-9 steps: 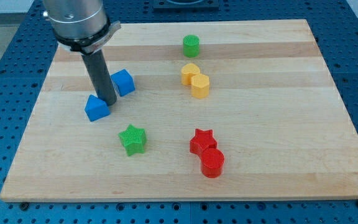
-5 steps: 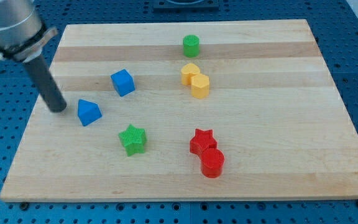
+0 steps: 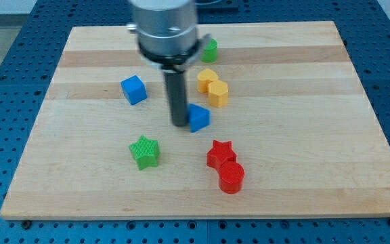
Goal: Drag the blue triangle towards the bottom right corner
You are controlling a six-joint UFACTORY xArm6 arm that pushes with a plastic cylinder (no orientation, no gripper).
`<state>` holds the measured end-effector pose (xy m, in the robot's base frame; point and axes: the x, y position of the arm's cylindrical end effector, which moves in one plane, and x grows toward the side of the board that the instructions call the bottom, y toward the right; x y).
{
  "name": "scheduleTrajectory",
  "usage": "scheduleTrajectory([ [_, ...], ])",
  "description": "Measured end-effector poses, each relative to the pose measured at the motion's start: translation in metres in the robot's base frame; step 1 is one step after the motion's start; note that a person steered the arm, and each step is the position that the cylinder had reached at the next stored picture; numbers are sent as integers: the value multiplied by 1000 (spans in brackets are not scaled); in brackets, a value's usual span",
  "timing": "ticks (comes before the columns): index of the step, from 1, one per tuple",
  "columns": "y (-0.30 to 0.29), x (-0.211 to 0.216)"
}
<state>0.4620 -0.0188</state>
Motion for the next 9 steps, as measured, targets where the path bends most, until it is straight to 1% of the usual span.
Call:
scheduleTrajectory([
  [2,117,0],
  [3,132,-9],
  [4,135,-25],
  [6,180,-8],
  [7,186,-5],
  [8,187,-16],
  [9,192,-5],
])
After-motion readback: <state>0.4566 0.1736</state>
